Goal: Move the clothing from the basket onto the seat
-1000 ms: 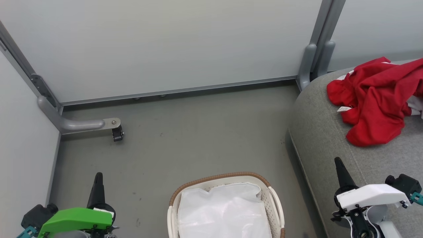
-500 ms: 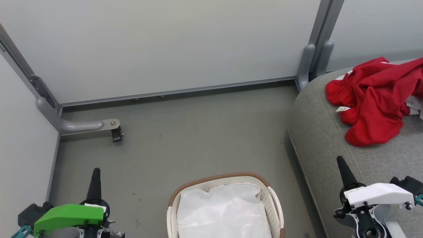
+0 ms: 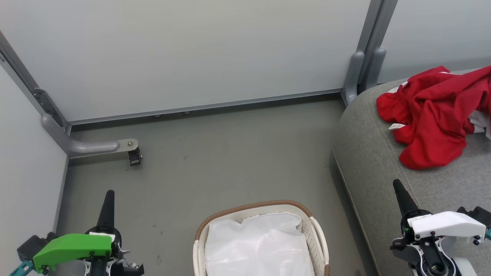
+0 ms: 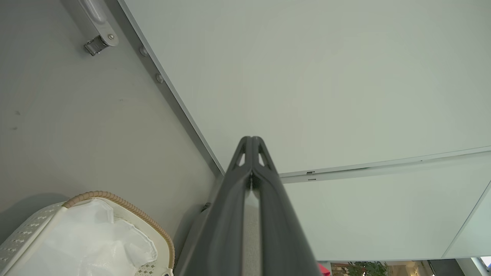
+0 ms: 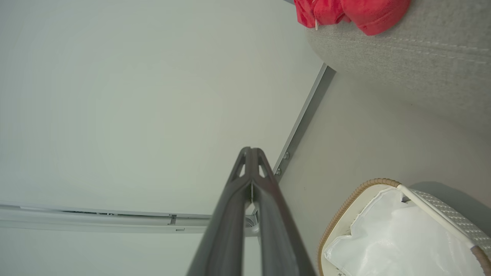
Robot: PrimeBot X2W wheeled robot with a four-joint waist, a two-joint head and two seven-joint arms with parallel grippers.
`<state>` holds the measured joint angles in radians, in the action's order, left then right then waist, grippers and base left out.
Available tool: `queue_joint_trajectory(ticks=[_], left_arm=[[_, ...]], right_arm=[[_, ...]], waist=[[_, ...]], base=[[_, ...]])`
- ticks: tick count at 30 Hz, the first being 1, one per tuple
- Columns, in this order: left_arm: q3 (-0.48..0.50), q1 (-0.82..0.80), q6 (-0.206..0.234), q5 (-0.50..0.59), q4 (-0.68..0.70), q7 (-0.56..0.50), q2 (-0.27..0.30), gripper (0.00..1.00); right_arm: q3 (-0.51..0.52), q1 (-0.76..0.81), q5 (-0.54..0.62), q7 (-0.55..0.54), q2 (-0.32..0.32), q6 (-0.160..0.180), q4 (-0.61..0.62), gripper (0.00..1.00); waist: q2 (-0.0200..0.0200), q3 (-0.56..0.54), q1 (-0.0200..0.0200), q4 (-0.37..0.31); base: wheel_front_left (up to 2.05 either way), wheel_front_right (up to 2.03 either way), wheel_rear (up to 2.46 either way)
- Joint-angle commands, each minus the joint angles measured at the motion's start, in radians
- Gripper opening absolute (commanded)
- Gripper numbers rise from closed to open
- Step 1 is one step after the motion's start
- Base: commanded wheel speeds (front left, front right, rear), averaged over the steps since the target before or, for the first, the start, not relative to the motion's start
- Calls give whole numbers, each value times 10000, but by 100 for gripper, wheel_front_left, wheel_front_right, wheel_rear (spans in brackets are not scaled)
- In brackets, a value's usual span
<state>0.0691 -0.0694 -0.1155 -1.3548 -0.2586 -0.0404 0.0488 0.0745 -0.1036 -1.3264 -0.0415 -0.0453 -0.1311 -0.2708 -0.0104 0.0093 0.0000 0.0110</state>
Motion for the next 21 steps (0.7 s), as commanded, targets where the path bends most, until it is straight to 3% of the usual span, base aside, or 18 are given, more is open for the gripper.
queue_joint_trajectory(ticks=[1, 21], left_arm=[[80, -216, -72, -221, 100, -51, 47, 0], [309, -383, -130, -1628, 134, -471, 48, 0]], right_arm=[[58, -92, -266, -69, -57, 4, 101, 0], [275, -80, -1807, -475, -68, 5, 214, 0]], waist=[[74, -3, 0, -4], [90, -35, 0, -62]], base=[[0, 0, 0], [0, 0, 0]])
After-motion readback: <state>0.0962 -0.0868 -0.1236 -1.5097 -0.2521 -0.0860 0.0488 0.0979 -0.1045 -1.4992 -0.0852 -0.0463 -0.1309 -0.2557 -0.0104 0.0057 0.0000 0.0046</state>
